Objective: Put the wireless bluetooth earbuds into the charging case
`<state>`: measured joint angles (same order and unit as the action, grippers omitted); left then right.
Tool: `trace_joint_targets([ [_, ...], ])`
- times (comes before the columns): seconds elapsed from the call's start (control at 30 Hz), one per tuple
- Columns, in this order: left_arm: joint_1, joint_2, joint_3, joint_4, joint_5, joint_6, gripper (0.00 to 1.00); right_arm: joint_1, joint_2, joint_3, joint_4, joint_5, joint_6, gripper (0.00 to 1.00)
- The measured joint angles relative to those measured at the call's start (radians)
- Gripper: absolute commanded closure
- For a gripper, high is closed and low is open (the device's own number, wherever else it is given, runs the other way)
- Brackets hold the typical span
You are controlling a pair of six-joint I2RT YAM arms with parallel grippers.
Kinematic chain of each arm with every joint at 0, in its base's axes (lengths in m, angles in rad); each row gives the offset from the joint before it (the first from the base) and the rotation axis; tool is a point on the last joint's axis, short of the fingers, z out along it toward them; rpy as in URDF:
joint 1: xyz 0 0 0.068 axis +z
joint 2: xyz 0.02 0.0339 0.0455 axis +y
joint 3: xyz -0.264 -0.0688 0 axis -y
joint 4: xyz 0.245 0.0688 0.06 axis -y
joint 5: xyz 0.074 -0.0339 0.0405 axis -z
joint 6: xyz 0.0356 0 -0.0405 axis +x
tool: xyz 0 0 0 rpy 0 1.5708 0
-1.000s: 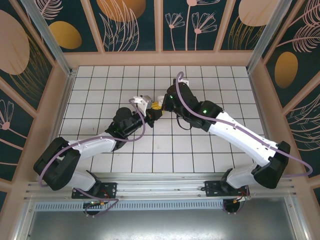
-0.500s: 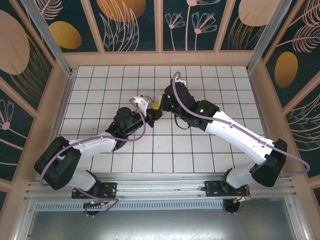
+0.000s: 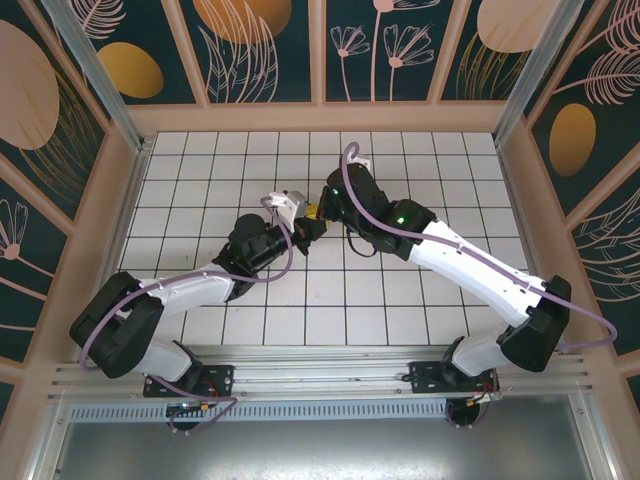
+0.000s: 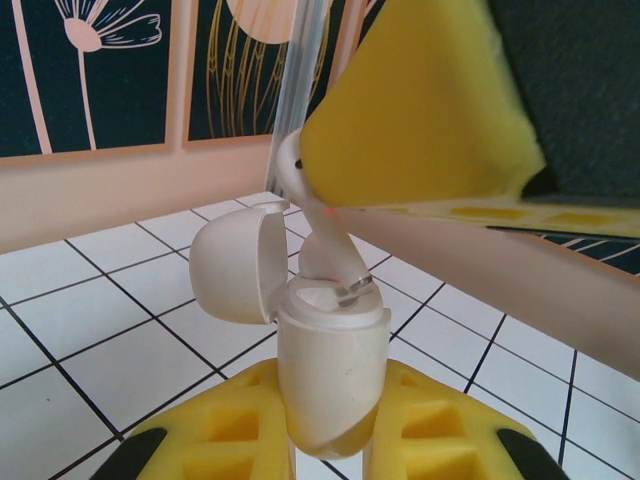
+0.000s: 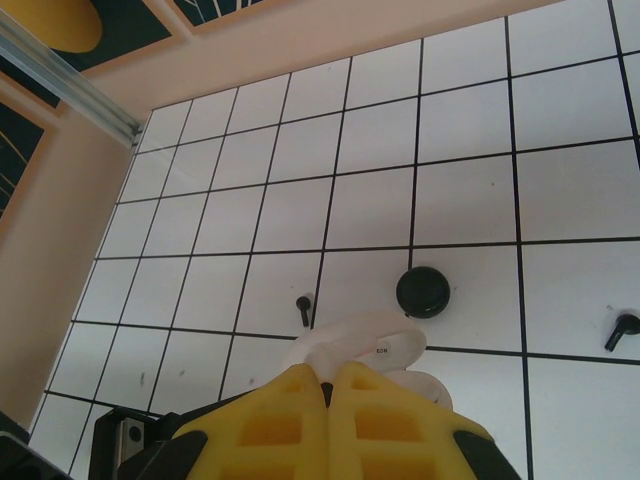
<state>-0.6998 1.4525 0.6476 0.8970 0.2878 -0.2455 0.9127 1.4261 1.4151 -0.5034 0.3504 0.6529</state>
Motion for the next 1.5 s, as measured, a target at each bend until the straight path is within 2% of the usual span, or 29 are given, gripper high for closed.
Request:
trace_joint_targets([
  [1.1,-0.007,0.023,0.034,-0.048,0.016,-0.018,1.00,-0.001,-0.060,-0.122,0.095,0.024,0.025,0.97],
  [1.5,-0.007,0.024,0.035,-0.008,0.014,-0.038,1.00,-0.001,-0.086,-0.153,0.163,0.029,0.014,0.97],
])
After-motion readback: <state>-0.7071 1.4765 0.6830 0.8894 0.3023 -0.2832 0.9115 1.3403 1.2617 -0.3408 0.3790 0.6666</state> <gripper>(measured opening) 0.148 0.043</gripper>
